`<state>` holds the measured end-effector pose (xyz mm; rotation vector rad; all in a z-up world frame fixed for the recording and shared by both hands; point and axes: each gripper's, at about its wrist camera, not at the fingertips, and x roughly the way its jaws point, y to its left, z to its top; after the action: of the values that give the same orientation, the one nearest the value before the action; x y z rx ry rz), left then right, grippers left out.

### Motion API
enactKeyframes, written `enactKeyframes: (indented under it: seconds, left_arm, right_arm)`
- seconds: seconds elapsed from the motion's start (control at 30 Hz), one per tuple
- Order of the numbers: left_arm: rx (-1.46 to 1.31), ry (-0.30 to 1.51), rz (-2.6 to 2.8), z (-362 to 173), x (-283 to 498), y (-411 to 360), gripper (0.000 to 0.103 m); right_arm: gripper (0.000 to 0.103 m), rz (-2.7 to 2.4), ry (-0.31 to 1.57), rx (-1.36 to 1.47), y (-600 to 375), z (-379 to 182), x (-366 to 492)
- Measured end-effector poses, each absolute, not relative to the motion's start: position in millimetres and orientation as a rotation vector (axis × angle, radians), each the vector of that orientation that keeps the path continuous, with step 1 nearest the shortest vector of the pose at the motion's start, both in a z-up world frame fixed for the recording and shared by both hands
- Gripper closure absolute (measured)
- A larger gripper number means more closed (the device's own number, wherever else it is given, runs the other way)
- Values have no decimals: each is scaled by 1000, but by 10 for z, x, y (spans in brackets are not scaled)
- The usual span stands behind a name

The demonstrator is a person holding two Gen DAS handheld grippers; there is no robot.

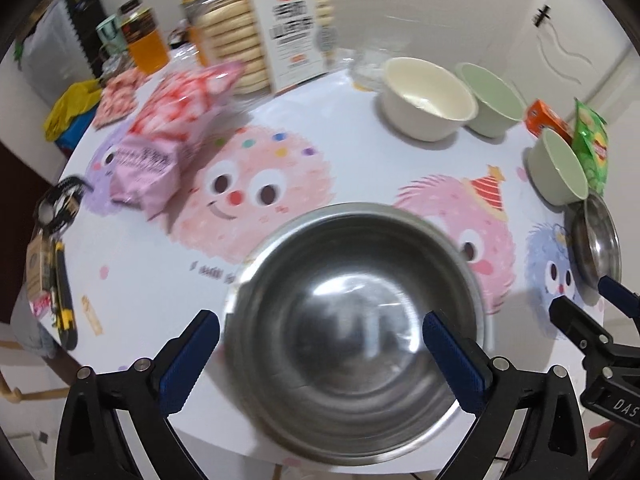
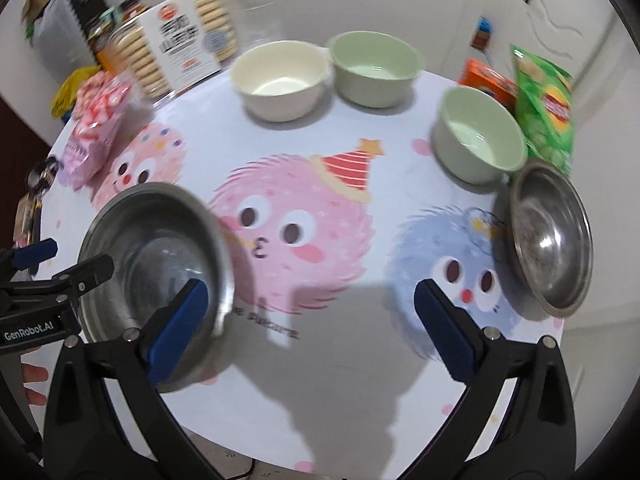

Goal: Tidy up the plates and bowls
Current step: 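Move both tools to the steel bowl with crumbs beside the chip bag, then close the right tool on the crumb bowl rim while the left tool grips it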

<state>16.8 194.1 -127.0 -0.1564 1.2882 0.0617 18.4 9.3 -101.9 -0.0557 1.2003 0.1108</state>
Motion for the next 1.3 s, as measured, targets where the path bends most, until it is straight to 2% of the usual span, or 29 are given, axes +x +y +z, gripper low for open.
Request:
enactKeyframes:
  seconds: [0.67,0.97,1.3]
  left_arm:
    - [-52,1355,-213,-1293,677,-238,0]
    - [-27,1382,-232,-1399,871,-895,0]
    - [-36,1413,-224,-1530,1061,-1257,0]
  right_arm:
    - [1,-159,1171,173,-2179,-813,71]
    - [1,-203,1204,229,-2773,-985,152]
    - [1,-177,1228,301,-3080,-1208,310]
